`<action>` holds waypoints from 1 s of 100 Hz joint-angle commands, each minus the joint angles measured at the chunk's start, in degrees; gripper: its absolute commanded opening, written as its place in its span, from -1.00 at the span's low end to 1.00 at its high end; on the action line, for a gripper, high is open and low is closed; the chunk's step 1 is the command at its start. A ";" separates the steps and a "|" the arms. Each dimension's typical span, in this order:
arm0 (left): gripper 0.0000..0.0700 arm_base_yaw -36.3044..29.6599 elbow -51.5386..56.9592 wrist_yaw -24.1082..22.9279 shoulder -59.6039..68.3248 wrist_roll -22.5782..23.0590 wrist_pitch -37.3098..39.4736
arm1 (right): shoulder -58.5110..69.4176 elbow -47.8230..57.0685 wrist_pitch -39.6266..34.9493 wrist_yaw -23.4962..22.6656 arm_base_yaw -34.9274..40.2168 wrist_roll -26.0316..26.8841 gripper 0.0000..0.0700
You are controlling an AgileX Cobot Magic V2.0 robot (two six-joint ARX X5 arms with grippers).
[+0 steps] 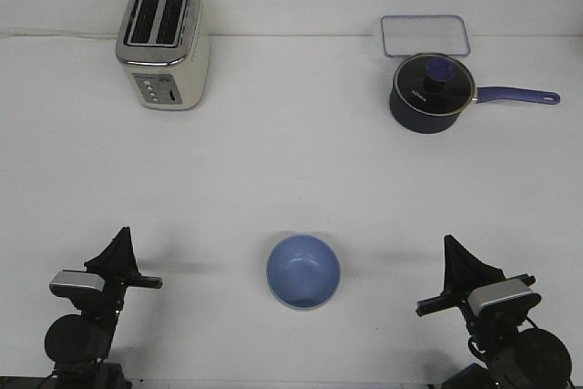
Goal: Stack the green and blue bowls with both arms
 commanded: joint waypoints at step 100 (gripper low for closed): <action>-0.96 0.02 -1.09 0.04 -0.13 -0.09 0.61 | -8.41 -23.32 14.19 -9.29 -23.39 -25.24 -0.97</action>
